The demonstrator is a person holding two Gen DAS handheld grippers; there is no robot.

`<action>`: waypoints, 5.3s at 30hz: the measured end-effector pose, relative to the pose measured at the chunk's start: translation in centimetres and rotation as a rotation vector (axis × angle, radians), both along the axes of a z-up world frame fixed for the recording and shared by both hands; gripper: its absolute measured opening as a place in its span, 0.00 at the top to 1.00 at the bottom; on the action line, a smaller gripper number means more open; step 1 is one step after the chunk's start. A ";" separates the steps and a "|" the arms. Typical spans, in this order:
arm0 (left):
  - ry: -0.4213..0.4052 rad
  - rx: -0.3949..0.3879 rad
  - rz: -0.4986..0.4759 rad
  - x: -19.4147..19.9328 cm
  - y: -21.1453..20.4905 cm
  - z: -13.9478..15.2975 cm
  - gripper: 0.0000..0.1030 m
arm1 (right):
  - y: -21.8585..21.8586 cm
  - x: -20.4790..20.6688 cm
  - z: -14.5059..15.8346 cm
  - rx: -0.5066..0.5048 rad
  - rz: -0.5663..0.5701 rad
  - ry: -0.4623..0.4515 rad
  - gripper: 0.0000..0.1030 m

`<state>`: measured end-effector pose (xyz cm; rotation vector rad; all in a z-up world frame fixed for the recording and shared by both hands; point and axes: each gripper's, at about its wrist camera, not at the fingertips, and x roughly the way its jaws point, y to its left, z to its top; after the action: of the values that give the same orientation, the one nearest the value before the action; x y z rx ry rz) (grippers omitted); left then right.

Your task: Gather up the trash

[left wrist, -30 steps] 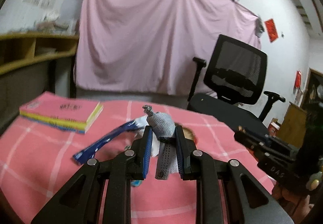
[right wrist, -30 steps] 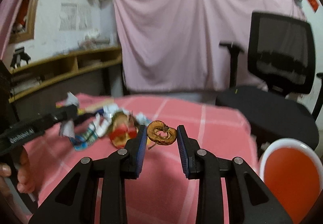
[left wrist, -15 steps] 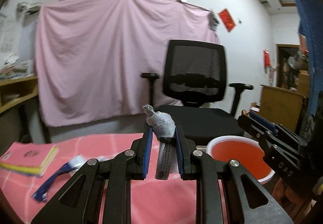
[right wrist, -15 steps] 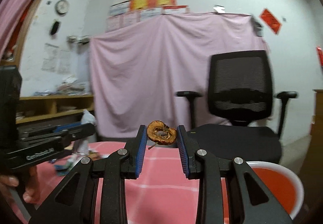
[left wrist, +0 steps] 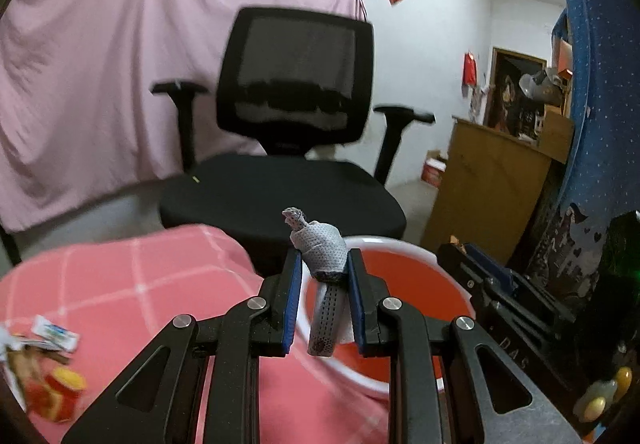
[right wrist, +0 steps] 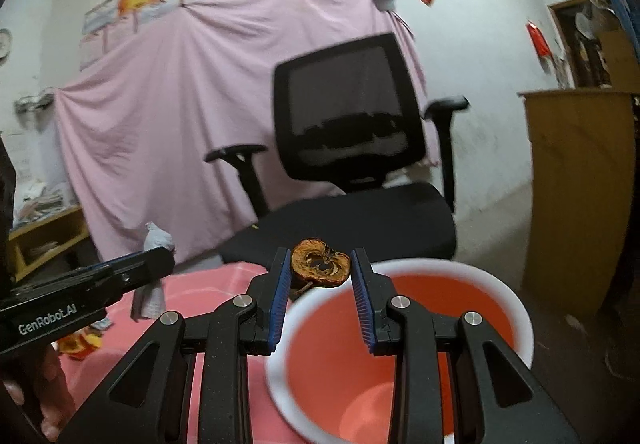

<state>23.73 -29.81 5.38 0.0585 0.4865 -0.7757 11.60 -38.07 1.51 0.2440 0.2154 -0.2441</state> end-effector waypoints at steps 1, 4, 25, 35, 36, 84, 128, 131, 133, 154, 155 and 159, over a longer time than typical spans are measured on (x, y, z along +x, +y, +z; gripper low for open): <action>0.019 0.014 -0.012 0.4 -0.8 -0.2 0.82 | -0.4 0.1 -0.2 0.019 -0.004 0.011 0.73; 0.079 0.034 -0.046 1.3 -2.3 -1.0 0.82 | -1.4 0.0 -0.9 0.066 -0.017 0.035 0.73; 0.129 -0.005 0.115 1.1 2.3 -0.9 0.59 | -2.1 -0.2 -0.7 0.141 -0.023 0.024 0.56; 0.004 -0.071 0.337 -2.3 10.0 1.0 0.49 | 2.6 -0.6 1.2 0.079 0.063 -0.070 0.29; -0.004 -0.075 0.356 -2.6 10.8 1.2 0.48 | 3.2 -0.8 1.5 0.071 0.078 -0.089 0.27; 0.029 -0.123 0.702 -8.1 31.8 -5.1 0.40 | 22.9 7.8 -0.1 -0.131 0.744 0.195 0.46; 0.025 -0.187 0.605 -11.2 28.1 -1.6 0.81 | 19.2 0.1 2.1 -0.009 0.832 -0.052 0.88; -0.046 -0.176 0.591 -12.1 26.5 0.0 0.81 | 18.3 -0.8 2.8 -0.016 0.805 -0.119 0.88; -0.078 -0.164 0.574 -12.3 25.4 0.8 0.81 | 17.6 -1.4 3.3 -0.037 0.769 -0.163 0.88; -0.111 -0.160 0.234 -6.4 9.6 4.9 0.81 | 2.6 -1.9 2.3 0.013 0.237 -0.195 0.88; -0.097 -0.157 0.212 -6.0 8.8 4.8 0.81 | 2.1 -1.8 2.1 0.012 0.210 -0.181 0.88; -0.057 -0.131 0.159 -4.7 6.0 4.3 0.81 | 0.4 -1.8 1.4 0.047 0.139 -0.147 0.88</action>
<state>19.00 -23.82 9.71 -0.0791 0.3808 -0.6463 9.82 -37.70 2.93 0.2912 0.0922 -0.0829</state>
